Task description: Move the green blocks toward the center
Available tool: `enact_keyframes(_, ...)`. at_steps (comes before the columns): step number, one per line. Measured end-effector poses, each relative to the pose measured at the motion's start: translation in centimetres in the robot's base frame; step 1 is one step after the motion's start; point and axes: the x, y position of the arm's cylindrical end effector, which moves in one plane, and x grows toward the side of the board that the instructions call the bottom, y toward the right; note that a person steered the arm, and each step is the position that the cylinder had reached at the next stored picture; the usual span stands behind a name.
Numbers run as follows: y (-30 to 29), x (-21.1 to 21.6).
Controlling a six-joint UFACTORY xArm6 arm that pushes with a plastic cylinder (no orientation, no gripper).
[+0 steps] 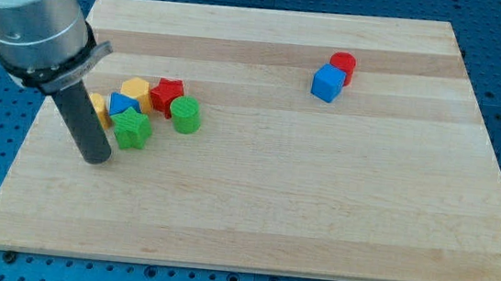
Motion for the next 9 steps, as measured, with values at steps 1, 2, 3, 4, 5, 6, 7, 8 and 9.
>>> enact_keyframes(1, 0.0, -1.1)
enact_keyframes(2, 0.0, -2.6)
enact_keyframes(3, 1.9, -2.9)
enact_keyframes(4, 5.5, -2.9)
enact_keyframes(5, 9.2, -2.9)
enact_keyframes(6, 12.8, -2.9)
enact_keyframes(7, 15.8, -3.0)
enact_keyframes(8, 17.0, -4.8)
enact_keyframes(9, 17.0, -5.8)
